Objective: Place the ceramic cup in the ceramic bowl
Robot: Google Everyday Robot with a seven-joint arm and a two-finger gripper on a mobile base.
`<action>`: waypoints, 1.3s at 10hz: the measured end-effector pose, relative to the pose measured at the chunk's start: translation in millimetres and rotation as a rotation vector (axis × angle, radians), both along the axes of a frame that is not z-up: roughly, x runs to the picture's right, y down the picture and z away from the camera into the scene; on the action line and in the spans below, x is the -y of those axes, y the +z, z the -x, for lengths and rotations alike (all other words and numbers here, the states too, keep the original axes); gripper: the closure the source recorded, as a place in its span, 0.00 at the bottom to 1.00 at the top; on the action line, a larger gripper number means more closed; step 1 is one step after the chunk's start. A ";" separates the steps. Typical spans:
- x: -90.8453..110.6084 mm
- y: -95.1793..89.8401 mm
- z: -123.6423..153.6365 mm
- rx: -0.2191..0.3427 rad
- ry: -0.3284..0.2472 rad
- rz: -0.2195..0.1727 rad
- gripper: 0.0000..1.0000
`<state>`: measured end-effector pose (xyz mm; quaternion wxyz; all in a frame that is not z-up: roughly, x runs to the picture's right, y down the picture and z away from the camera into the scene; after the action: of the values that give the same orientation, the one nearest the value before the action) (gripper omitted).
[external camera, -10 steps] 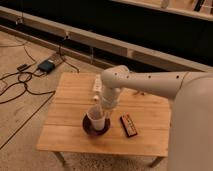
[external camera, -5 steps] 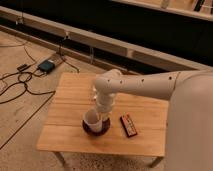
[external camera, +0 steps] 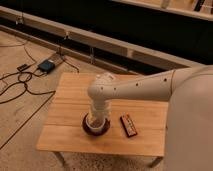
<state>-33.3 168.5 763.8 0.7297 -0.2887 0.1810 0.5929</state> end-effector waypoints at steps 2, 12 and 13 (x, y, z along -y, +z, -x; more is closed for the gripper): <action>4.4 -1.0 4.8 0.000 -0.008 -0.037 0.20; 30.9 -26.3 -1.1 -0.117 -0.086 -0.247 0.20; 33.2 -33.1 0.6 -0.120 -0.083 -0.266 0.20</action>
<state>-33.9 135.2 730.8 0.7732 -0.1455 0.1560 0.5973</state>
